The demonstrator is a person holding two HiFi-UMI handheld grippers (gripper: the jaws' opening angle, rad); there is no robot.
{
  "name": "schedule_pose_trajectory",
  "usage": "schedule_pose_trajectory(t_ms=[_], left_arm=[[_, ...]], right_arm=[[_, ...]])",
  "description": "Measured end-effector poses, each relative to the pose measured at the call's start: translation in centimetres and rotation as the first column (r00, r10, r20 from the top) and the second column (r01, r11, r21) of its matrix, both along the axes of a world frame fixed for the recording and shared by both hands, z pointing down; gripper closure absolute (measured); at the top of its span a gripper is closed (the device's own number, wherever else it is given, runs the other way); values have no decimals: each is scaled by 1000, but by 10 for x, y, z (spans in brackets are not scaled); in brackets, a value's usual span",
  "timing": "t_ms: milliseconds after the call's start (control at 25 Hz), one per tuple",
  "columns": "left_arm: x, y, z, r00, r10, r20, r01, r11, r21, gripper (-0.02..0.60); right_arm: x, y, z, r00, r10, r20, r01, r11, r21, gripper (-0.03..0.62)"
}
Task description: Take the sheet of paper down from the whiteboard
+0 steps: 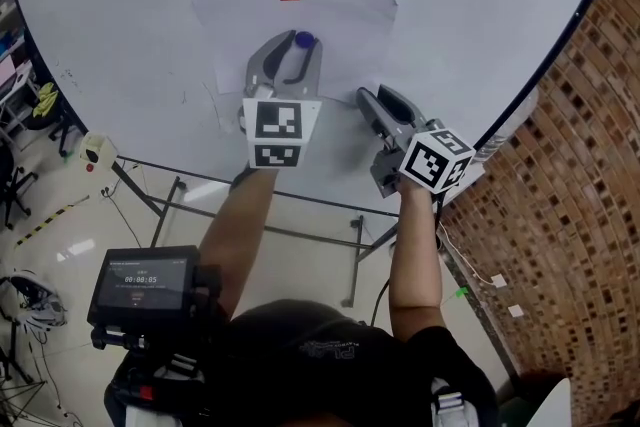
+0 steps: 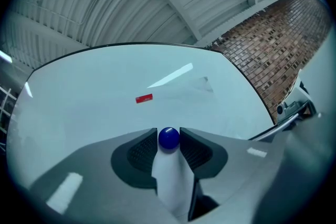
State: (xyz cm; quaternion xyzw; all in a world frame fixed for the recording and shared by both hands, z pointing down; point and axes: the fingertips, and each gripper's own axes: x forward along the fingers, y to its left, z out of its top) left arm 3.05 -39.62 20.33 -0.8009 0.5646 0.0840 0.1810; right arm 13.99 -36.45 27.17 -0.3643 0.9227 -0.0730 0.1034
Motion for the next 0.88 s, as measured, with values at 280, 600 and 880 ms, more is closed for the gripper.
schedule_pose_trajectory(t_ms=[280, 600, 880], left_arm=[[1, 0, 0, 1000, -6, 1, 6, 1000, 6, 459], [1, -1, 1, 1000, 1, -5, -1, 1000, -1, 459], [-2, 2, 6, 1000, 16, -19, -16, 999, -31, 459]], right_arm=[[-3, -5, 5, 999, 44, -7, -44, 999, -8, 580], [0, -4, 6, 999, 46, 26, -45, 999, -12, 580], [1, 4, 5, 996, 76, 44, -76, 997, -4, 582]])
